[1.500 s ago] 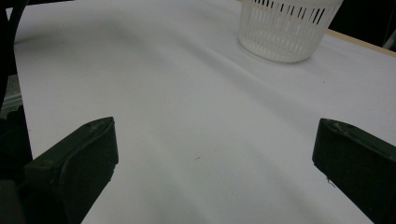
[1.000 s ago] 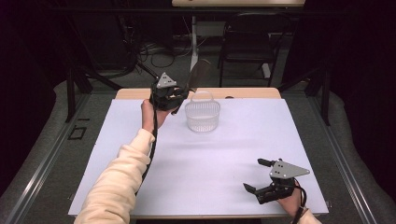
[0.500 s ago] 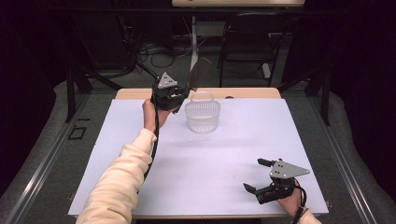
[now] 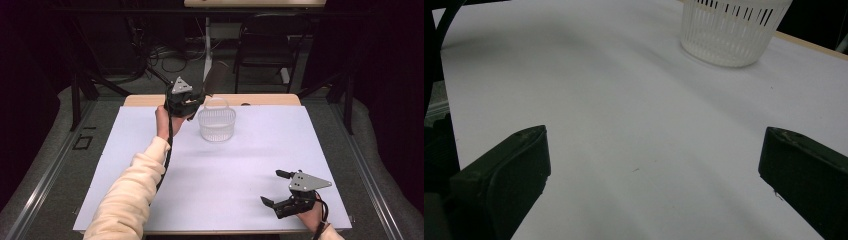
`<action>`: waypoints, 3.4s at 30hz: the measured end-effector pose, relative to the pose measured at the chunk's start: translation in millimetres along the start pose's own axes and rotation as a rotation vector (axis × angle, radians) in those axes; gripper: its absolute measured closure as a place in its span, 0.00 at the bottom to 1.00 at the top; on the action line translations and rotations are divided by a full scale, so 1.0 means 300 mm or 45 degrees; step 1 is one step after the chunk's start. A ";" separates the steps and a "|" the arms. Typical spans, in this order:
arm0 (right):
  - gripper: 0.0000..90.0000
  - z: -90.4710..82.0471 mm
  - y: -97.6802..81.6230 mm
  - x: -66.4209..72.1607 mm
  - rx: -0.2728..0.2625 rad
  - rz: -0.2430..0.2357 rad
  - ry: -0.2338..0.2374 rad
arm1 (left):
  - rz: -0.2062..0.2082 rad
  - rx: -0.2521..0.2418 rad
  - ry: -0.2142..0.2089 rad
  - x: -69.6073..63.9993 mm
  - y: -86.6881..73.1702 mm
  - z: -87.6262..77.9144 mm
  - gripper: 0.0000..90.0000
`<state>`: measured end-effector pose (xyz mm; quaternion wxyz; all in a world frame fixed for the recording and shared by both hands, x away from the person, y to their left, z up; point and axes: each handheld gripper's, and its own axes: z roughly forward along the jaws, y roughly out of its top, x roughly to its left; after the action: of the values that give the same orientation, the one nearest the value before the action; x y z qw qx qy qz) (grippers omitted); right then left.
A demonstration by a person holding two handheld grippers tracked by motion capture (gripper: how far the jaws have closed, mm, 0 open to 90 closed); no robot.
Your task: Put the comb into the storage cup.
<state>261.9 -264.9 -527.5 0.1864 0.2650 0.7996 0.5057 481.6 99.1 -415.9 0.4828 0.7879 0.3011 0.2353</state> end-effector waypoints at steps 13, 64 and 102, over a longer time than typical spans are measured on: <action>0.00 -0.001 0.001 0.002 0.002 -0.003 -0.001 | 0.005 -0.007 0.012 -0.001 0.012 -0.001 0.80; 0.00 0.003 0.000 0.003 0.006 0.002 0.006 | -0.005 -0.097 0.004 -0.033 0.035 0.101 0.80; 0.00 0.002 0.000 0.002 0.008 0.007 0.009 | -0.115 -0.135 -0.025 -0.036 -0.018 0.166 0.80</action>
<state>261.7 -264.0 -527.8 0.1813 0.2661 0.8010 0.5047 505.6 62.4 -442.7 0.5368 0.7492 0.3187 0.2213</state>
